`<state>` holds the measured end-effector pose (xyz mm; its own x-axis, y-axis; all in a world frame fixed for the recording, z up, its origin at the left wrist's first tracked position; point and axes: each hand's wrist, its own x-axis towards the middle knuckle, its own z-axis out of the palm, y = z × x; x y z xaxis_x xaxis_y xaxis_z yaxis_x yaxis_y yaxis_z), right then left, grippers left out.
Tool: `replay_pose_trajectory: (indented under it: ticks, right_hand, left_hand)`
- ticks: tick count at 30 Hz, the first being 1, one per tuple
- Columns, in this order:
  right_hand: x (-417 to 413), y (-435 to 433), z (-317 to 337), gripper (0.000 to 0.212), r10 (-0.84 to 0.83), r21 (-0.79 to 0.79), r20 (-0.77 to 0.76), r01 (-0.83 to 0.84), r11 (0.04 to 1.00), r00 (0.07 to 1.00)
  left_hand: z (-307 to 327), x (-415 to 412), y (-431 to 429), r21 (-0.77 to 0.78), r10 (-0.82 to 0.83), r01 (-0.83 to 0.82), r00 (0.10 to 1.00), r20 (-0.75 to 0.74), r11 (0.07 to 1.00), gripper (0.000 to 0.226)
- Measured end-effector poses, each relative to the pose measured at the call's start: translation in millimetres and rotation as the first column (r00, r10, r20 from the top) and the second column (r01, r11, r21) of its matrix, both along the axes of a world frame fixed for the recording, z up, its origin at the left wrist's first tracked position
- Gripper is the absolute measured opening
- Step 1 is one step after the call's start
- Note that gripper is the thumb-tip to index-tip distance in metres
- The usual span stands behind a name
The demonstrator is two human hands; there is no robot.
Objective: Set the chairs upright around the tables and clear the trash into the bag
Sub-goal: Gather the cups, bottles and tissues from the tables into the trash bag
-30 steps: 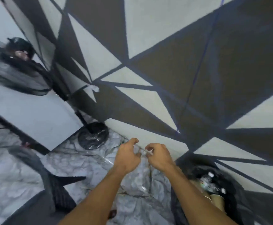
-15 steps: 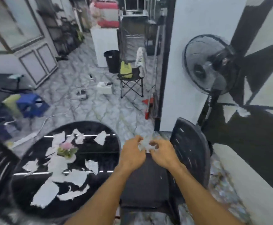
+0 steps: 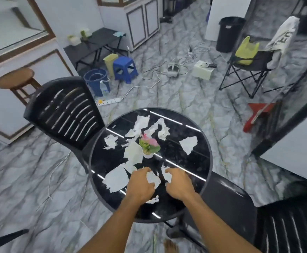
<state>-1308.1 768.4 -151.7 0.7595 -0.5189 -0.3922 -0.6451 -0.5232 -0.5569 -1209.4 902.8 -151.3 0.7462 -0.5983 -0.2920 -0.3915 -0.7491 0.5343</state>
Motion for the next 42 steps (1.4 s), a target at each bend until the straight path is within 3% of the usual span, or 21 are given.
replay_pose_trajectory:
  ticks: [4,6,9,12,14,16,18,20,22,26,31,33,35,38,40,42]
  right_hand:
    - [14.7,-1.1,-37.7,0.068,0.137,-0.033,-0.086,-0.140,0.990,0.987]
    - [19.1,-1.5,-50.8,0.059,0.178,-0.083,-0.098,-0.186,0.979,0.979]
    - [27.7,-4.0,-57.7,0.039,0.151,-0.093,-0.086,-0.159,0.983,0.985]
    - [38.1,-3.6,-58.8,0.032,0.067,-0.057,-0.019,-0.068,0.996,0.998]
    - [45.9,0.7,-57.1,0.033,0.040,-0.024,0.041,-0.039,0.999,0.998]
    - [51.9,8.6,-54.9,0.032,0.080,0.016,0.051,-0.081,0.997,0.995]
    - [53.5,20.0,-53.8,0.027,0.147,0.047,0.038,-0.149,0.988,0.988]
    - [53.1,31.9,-53.9,0.030,0.209,0.072,0.032,-0.210,0.975,0.977]
    - [54.7,42.0,-55.0,0.032,0.237,0.091,0.060,-0.242,0.966,0.970]
    - [77.1,53.9,-49.5,0.033,0.240,-0.007,0.193,-0.244,0.970,0.951]
    - [124.8,58.8,-40.9,0.060,0.366,-0.071,0.093,-0.360,0.930,0.926]
    - [138.2,59.8,-44.4,0.064,0.424,-0.098,0.011,-0.421,0.902,0.906]
    - [143.1,62.4,-51.1,0.070,0.462,-0.077,-0.049,-0.464,0.882,0.886]
    - [143.7,67.2,-65.3,0.052,0.512,-0.044,-0.057,-0.515,0.856,0.857]
    - [141.2,68.3,-70.3,0.029,0.470,-0.032,-0.056,-0.472,0.881,0.881]
    - [137.2,67.1,-70.9,0.021,0.408,-0.089,-0.041,-0.410,0.908,0.912]
  left_hand:
    - [-48.1,0.3,2.7,0.154,-0.067,0.076,0.996,-0.060,0.985,0.075]
    - [-65.3,-2.9,-1.8,0.186,-0.120,0.123,0.992,-0.026,0.975,0.062]
    - [-76.4,0.7,-4.3,0.090,-0.147,0.140,0.986,0.073,0.986,0.015]
    - [-70.3,10.6,3.3,-0.091,0.026,-0.014,0.991,0.131,0.996,0.019]
    - [-62.5,12.1,17.2,-0.187,0.127,-0.097,0.979,0.157,0.978,0.008]
    - [-60.5,6.1,37.8,-0.120,0.070,-0.053,0.988,0.139,0.991,0.026]
    - [-66.9,-2.7,57.9,0.063,-0.022,0.019,0.999,0.049,0.998,0.055]
    - [-75.7,-8.8,67.8,0.091,-0.038,0.038,0.999,0.002,0.995,0.047]
    - [-78.7,-7.4,68.3,-0.052,0.046,-0.044,0.998,0.033,0.998,0.024]
    - [-66.9,18.0,67.8,-0.176,0.290,-0.267,0.950,0.119,0.947,0.031]
    - [-64.3,68.0,74.9,0.047,0.295,-0.296,0.955,0.029,0.954,0.073]
    - [-70.7,76.9,75.1,0.139,0.251,-0.247,0.968,-0.011,0.959,0.067]
    - [-77.6,79.4,75.9,0.086,0.204,-0.205,0.979,0.021,0.975,0.046]
    - [-81.4,80.1,80.2,0.019,0.159,-0.161,0.984,0.084,0.987,0.028]
    - [-80.6,81.3,85.5,-0.005,0.197,-0.197,0.978,0.071,0.980,0.026]
    - [-73.8,85.3,87.3,-0.093,0.268,-0.260,0.960,0.088,0.961,0.027]
